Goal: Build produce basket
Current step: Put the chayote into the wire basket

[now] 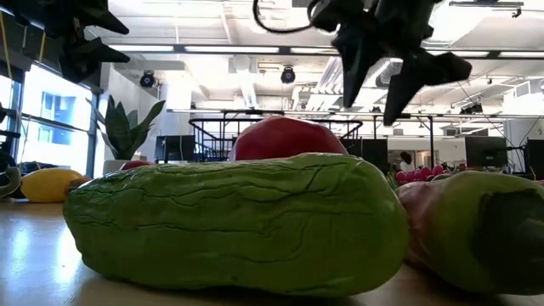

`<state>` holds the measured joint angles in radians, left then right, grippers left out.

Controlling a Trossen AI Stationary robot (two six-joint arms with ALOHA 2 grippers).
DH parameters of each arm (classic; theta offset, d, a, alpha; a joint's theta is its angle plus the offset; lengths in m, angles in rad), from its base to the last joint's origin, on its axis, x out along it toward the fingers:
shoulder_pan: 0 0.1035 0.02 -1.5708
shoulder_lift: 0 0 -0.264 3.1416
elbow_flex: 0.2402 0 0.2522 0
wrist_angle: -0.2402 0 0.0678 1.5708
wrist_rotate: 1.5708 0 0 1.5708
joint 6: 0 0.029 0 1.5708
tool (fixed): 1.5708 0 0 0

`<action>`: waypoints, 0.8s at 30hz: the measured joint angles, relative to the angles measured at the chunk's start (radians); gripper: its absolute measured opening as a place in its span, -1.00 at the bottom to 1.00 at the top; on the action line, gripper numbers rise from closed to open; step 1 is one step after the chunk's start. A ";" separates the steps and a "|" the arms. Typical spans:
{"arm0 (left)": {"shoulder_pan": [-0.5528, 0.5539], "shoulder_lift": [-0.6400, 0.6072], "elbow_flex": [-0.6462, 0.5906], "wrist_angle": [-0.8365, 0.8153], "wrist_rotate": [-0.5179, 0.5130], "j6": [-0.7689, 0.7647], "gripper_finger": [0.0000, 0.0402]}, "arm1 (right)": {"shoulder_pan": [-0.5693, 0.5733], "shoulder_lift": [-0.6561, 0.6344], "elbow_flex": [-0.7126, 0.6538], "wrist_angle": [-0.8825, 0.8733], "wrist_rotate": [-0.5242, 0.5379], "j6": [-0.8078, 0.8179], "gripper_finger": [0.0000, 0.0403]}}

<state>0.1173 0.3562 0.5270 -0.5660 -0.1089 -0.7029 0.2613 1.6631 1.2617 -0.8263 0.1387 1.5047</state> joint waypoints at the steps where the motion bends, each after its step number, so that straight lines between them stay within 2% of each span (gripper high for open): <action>1: 0.000 0.000 0.000 0.000 0.000 0.000 -0.01 | 0.003 0.013 0.000 0.005 0.000 0.018 0.19; 13: 0.000 0.000 0.000 0.000 0.001 0.027 -0.01 | 0.005 0.124 0.000 0.021 0.002 0.149 0.19; 24: 0.000 0.000 0.000 0.000 0.001 0.044 -0.01 | 0.005 0.172 0.000 0.033 0.015 0.223 0.19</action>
<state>0.1172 0.3563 0.5270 -0.5655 -0.1078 -0.6585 0.2665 1.8353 1.2613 -0.7930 0.1541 1.7279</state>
